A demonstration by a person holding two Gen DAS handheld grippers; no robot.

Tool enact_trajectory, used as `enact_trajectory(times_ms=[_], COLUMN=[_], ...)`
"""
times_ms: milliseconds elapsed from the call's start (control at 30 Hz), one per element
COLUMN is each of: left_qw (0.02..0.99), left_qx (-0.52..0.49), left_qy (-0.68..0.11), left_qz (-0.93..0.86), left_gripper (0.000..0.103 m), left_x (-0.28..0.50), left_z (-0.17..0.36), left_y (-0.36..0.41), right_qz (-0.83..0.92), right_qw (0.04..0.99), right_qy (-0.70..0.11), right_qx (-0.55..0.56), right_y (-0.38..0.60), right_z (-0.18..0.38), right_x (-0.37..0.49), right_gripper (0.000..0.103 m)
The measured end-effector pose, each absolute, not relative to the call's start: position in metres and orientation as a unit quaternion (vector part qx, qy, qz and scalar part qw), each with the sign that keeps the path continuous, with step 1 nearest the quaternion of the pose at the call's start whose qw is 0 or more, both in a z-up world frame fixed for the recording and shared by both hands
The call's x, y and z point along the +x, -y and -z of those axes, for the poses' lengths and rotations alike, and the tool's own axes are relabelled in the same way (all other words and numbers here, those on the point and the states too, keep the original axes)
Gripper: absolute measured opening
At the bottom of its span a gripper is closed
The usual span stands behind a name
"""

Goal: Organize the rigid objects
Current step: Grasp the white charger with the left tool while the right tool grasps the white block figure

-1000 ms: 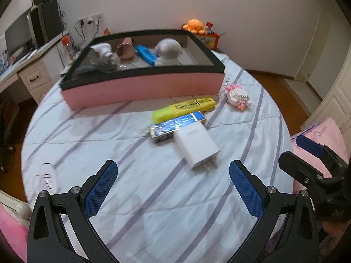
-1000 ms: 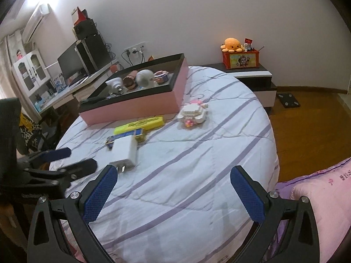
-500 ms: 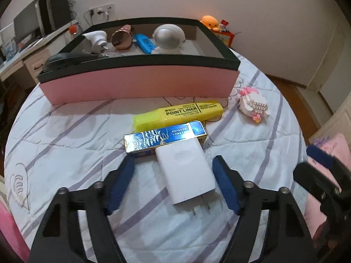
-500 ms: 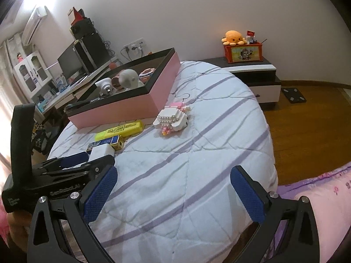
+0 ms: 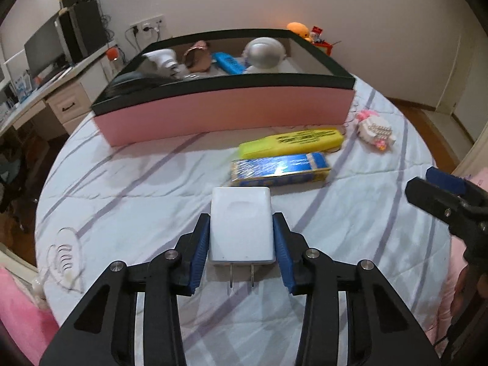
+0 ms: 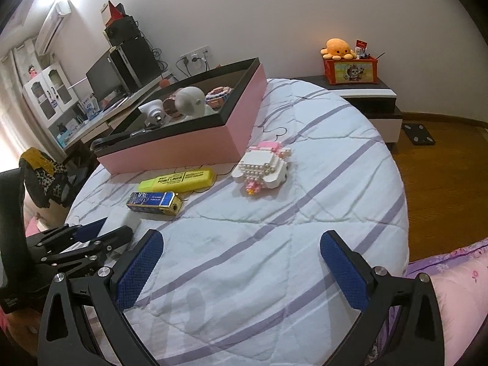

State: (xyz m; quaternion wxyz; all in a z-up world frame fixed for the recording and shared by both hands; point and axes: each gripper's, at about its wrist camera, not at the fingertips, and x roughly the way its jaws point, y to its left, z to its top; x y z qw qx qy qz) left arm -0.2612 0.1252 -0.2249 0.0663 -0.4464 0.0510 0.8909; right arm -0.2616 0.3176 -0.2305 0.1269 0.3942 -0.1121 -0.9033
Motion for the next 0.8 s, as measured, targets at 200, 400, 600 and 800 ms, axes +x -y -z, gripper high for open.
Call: enact_trajectory(times_ms=[200, 400, 600, 800], left_qw=[0.049, 0.040, 0.052, 0.061], left_qx=[-0.445, -0.454, -0.454, -0.450], left_qy=[-0.053, -0.042, -0.045, -0.050], left_qz=[-0.892, -0.889, -0.888, -0.890], left_gripper=[0.041, 0.041, 0.041, 0.043], left_x=[-0.256, -0.259, -0.265, -0.266], left_z=[0.225, 0.230, 0.230, 0.231], left_y=[-0.095, -0.071, -0.066, -0.066], right_qz=[0.905, 0.906, 0.906, 0.904], right_qw=[0.112, 0.077, 0.060, 0.042], right_qy=[0.104, 0.084, 0.076, 0.048], right_qx=[0.397, 0.408, 0.412, 0.423], right_y=[-0.315, -0.317, -0.315, -0.304], right_z=[0.231, 0.235, 0.234, 0.238], right_x=[-0.265, -0.279, -0.294, -0.317], right_gripper=[0.103, 0.103, 0.103, 0.103])
